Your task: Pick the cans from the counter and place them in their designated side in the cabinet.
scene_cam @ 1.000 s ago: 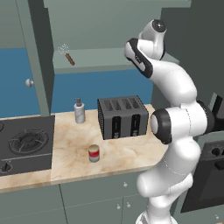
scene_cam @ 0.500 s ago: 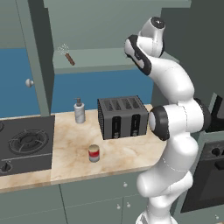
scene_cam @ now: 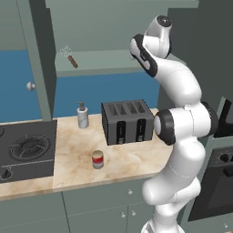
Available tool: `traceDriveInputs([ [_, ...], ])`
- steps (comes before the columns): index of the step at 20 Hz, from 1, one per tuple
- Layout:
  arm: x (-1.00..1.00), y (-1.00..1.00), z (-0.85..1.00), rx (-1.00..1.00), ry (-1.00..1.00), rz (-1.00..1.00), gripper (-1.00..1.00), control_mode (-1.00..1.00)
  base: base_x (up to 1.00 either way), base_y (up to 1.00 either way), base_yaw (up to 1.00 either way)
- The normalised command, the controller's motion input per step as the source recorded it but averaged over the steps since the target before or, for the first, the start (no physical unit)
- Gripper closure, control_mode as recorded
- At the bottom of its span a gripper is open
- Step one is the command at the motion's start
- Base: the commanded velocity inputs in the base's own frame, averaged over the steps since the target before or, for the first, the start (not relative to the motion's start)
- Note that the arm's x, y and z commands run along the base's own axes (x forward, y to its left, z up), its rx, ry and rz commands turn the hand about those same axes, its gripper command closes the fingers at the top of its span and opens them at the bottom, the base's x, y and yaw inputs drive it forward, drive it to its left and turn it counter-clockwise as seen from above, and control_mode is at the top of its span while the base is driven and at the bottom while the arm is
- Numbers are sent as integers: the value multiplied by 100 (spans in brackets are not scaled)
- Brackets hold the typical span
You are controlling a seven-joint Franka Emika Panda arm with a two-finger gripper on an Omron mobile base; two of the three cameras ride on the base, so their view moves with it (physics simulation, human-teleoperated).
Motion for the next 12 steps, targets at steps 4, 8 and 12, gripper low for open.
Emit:
traceDriveInputs([
  [4, 0, -7, -8, -1, -4, 4, -100, -100, 0, 0, 0],
  [8, 0, 0, -6, 0, -7, 5, -100, -100, 0, 0, 0],
  [12, 0, 0, -6, -1, -7, 5, -100, -100, 0, 0, 0],
])
